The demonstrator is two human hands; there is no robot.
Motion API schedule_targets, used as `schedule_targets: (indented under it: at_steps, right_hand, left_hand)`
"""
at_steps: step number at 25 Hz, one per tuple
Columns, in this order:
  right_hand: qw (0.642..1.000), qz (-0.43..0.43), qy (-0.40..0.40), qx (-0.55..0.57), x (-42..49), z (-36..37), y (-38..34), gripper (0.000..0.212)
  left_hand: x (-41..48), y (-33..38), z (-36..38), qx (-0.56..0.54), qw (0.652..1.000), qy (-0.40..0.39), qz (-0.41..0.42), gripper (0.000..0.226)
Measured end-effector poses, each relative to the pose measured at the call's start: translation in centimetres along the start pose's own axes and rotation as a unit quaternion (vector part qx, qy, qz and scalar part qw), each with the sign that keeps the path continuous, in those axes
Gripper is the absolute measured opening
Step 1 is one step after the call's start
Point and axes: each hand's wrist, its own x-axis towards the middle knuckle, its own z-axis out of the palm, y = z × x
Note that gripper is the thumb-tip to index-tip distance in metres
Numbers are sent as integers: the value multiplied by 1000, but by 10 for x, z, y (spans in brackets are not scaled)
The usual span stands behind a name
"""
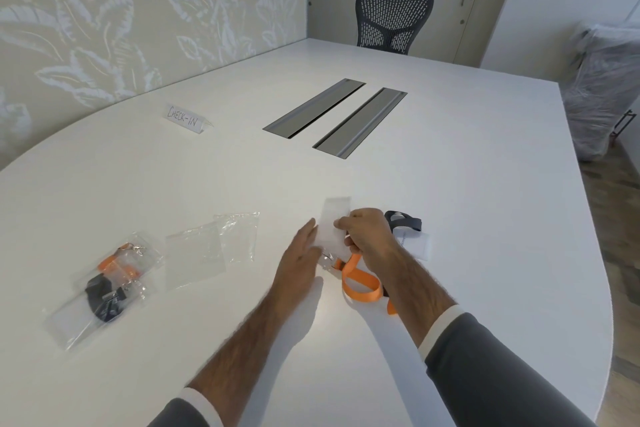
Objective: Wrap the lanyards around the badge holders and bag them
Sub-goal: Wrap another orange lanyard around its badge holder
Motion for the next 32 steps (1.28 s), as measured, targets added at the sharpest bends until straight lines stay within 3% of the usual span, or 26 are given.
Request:
schedule_targets:
  at_steps: [3,6,9,12,14,17,19,22,24,26,29,32]
  right_hand:
    - [997,-68,-3,45,-10,-10,-15,14]
    - [986,-90,-34,133,-24,-27,-30,16]
    - [971,-93,-80,203,-37,-41,-38,27]
    - [963,-93,-69,243,-49,-50,-41,34]
    - [959,-83,-49,266,-56,-57,-42,35]
    - [949,-21,-82,302,-64,-68,-40,56]
    - [958,0,-121,258,-66,-76,-39,65]
    - [973,-15,-199,117,-70,-85,-36,35]
    - [969,-16,-242,51,-74,-85,-36,30]
    - [966,-23,-256,41,-75,-82,-37,31]
    - [961,-48,-243,124,-74,-80,-37,36]
    - [940,-66,-261,210,-72,-82,-39,43]
  left_hand:
    - [2,27,-6,-153,987,30,-23,37]
    - [2,57,-10,-167,986,-15,-8,23]
    - [-2,88,-8,-98,995,-1,22,12]
    - [-7,104,-2,63,990,74,106,6]
    - [-11,109,-4,162,958,117,204,9]
    - [-13,110,-17,286,889,145,328,36]
    - [-14,108,-27,348,841,142,388,57]
    - [-19,104,-28,374,806,127,441,67]
    - [-20,104,-24,359,813,118,444,65]
    - [-19,105,-19,319,842,116,419,65]
    - [-26,109,-8,157,938,103,290,54]
    - [-41,96,8,103,970,49,212,34]
